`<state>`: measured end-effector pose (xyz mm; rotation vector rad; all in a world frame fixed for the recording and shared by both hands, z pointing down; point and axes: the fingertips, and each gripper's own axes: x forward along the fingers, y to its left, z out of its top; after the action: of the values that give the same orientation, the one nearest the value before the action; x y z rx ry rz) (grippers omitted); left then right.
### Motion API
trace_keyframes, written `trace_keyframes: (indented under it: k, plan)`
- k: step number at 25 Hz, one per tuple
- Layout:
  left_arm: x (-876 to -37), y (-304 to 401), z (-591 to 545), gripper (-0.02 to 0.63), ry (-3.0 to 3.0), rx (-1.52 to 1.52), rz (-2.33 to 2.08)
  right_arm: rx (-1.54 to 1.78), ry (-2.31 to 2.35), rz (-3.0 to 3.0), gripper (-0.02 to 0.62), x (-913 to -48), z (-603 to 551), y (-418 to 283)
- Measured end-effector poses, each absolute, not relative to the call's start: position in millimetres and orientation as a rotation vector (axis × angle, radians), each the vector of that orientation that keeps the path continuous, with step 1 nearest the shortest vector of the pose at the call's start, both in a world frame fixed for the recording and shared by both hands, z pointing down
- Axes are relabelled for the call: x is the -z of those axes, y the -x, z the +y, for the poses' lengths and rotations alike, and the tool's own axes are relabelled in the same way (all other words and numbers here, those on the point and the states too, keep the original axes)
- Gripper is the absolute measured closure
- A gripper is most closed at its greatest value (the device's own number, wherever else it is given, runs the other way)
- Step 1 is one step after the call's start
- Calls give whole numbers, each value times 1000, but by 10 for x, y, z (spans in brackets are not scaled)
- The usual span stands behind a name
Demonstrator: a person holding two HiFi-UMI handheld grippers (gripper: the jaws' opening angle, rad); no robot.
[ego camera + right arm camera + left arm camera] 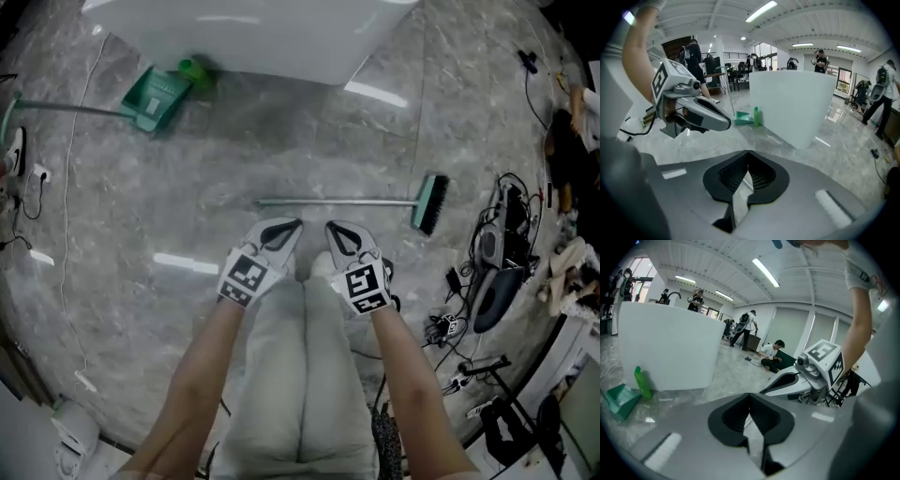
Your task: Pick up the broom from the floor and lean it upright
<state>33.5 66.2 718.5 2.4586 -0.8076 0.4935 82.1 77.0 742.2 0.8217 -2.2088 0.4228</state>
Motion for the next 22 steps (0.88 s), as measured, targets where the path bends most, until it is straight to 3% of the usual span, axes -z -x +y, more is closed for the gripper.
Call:
trace_keyframes:
  k: [2,5,12,22]
  plan:
    - [-7544,-332,668,606,-2439,-506,-804,-417,-780,-2179,592,-7829,741,-784]
    - [-7957,-245,691,606,-2404,-509,-824,-378,-661,-2131,495,-8427,754,-675]
    - [-8672,-103,726,606,-2356,-524,-856,-201,-301,-1921,413,-9677,910,-642]
    - [-9230,-98,532,606,-2371,-560,-823,-88,-58,-1712,428,-10728,884,-797]
